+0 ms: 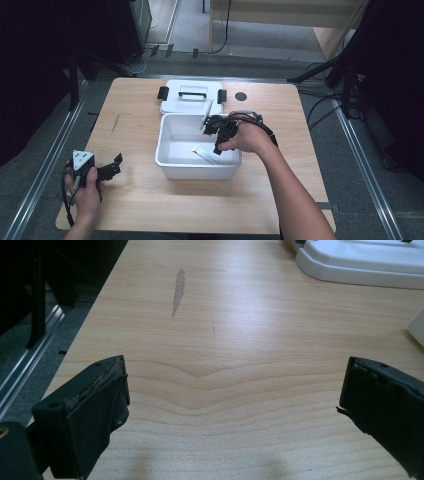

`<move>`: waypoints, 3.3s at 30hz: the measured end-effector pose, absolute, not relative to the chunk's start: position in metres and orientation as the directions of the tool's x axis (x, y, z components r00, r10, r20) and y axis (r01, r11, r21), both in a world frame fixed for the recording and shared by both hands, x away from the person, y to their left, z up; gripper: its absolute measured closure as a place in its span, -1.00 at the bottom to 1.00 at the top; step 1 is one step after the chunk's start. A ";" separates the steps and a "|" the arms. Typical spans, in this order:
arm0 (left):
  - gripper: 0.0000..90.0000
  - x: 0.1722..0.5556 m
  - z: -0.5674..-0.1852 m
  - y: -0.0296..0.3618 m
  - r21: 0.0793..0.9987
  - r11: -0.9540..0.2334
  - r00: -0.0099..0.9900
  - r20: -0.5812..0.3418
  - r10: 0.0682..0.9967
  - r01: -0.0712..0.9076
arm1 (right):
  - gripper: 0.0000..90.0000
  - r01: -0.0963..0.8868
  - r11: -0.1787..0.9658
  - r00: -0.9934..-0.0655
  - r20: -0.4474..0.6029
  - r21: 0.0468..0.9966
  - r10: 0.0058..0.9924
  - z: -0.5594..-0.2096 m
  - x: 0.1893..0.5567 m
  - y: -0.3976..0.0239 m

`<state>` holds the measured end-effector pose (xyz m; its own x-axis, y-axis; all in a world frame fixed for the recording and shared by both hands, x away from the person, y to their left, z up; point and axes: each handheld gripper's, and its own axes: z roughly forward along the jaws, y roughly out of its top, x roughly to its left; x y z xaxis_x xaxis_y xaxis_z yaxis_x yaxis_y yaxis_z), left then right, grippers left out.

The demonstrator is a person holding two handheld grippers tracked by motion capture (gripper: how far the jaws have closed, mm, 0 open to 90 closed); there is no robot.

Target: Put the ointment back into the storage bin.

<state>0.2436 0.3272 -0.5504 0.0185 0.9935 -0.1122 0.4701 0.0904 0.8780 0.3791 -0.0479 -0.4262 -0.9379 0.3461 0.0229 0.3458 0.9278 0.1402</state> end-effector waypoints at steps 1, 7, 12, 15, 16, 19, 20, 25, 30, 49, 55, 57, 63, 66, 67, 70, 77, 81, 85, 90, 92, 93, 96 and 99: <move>-0.99 0.244 -0.550 0.327 0.878 0.093 0.018 -0.114 0.993 0.469 | 0.45 0.341 0.930 -0.940 0.021 0.136 0.341 -0.427 0.379 -0.048; -0.99 0.244 -0.550 0.327 0.878 0.095 0.016 -0.116 0.993 0.468 | 0.39 0.343 0.931 -0.939 0.024 0.130 0.342 -0.427 0.378 -0.048; -0.99 0.244 -0.550 0.327 0.878 0.092 0.017 -0.114 0.993 0.469 | 0.34 0.359 0.919 -0.933 0.029 0.164 0.359 -0.419 0.377 -0.051; -0.99 0.244 -0.550 0.327 0.878 0.091 0.018 -0.112 0.994 0.470 | 0.33 0.373 0.909 -0.927 0.040 0.184 0.372 -0.411 0.377 -0.053; -0.99 0.244 -0.550 0.327 0.878 0.091 0.017 -0.113 0.993 0.470 | 0.31 0.374 0.907 -0.927 0.041 0.194 0.373 -0.408 0.377 -0.054; -0.99 0.244 -0.550 0.327 0.879 0.093 0.016 -0.114 0.993 0.468 | 0.12 0.367 0.904 -0.928 0.028 0.220 0.370 -0.400 0.376 -0.056; -0.99 0.244 -0.550 0.327 0.879 0.090 0.018 -0.111 0.994 0.468 | 0.01 0.372 0.901 -0.926 0.019 0.222 0.377 -0.397 0.375 -0.057; -0.99 0.244 -0.550 0.327 0.878 0.091 0.017 -0.112 0.994 0.469 | -0.40 0.398 0.881 -0.910 -0.011 0.257 0.414 -0.379 0.374 -0.062; -0.99 0.244 -0.550 0.327 0.878 0.089 0.018 -0.110 0.994 0.469 | -0.69 0.425 0.855 -0.893 -0.016 0.298 0.450 -0.361 0.373 -0.075; -0.99 0.244 -0.551 0.326 0.880 0.090 0.018 -0.111 0.994 0.466 | -0.70 0.561 0.743 -0.785 -0.051 0.365 0.617 -0.350 0.375 -0.149; -0.99 0.243 -0.551 0.326 0.879 0.090 0.017 -0.111 0.994 0.469 | -0.69 0.597 0.707 -0.759 -0.018 0.379 0.651 -0.358 0.373 -0.172; -0.99 0.243 -0.551 0.326 0.879 0.089 0.018 -0.110 0.994 0.469 | -0.69 0.609 0.691 -0.746 -0.015 0.389 0.666 -0.363 0.371 -0.181; -0.99 0.243 -0.550 0.326 0.878 0.086 0.020 -0.108 0.994 0.470 | -0.68 0.663 0.618 -0.695 0.038 0.423 0.718 -0.382 0.368 -0.209; -0.99 0.243 -0.550 0.326 0.878 0.086 0.018 -0.108 0.994 0.470 | -0.68 0.682 0.587 -0.668 0.045 0.435 0.743 -0.394 0.366 -0.225; -0.99 0.243 -0.550 0.326 0.878 0.086 0.018 -0.107 0.994 0.470 | -0.68 0.688 0.572 -0.657 0.050 0.446 0.752 -0.398 0.365 -0.229; -0.99 0.243 -0.550 0.326 0.878 0.085 0.017 -0.106 0.994 0.471 | -0.68 0.699 0.532 -0.634 0.070 0.478 0.770 -0.410 0.361 -0.244; -0.99 0.243 -0.550 0.326 0.878 0.084 0.019 -0.105 0.994 0.470 | -0.68 0.710 0.468 -0.598 0.098 0.526 0.796 -0.445 0.349 -0.271; -0.99 0.243 -0.550 0.326 0.878 0.084 0.019 -0.105 0.994 0.471 | -0.68 0.709 0.434 -0.580 0.109 0.555 0.808 -0.461 0.341 -0.282; -0.99 0.243 -0.550 0.326 0.878 0.083 0.018 -0.104 0.994 0.471 | -0.69 0.685 0.409 -0.567 0.088 0.603 0.819 -0.472 0.332 -0.291; -0.99 0.243 -0.550 0.326 0.878 0.083 0.018 -0.104 0.994 0.471 | -0.69 0.663 0.328 -0.532 0.116 0.673 0.839 -0.484 0.323 -0.305; -0.99 0.243 -0.550 0.326 0.878 0.083 0.018 -0.104 0.994 0.472 | -0.69 0.651 0.299 -0.518 0.120 0.698 0.847 -0.490 0.318 -0.311; -0.99 0.243 -0.550 0.326 0.878 0.084 0.018 -0.104 0.994 0.471 | -0.69 0.645 0.290 -0.515 0.121 0.707 0.849 -0.493 0.316 -0.313; -0.99 0.243 -0.550 0.326 0.878 0.083 0.018 -0.104 0.994 0.471 | -0.69 0.625 0.271 -0.500 0.109 0.732 0.859 -0.501 0.310 -0.320; -0.99 0.243 -0.550 0.326 0.878 0.084 0.017 -0.104 0.994 0.471 | -0.69 0.606 0.240 -0.484 0.113 0.758 0.868 -0.509 0.303 -0.326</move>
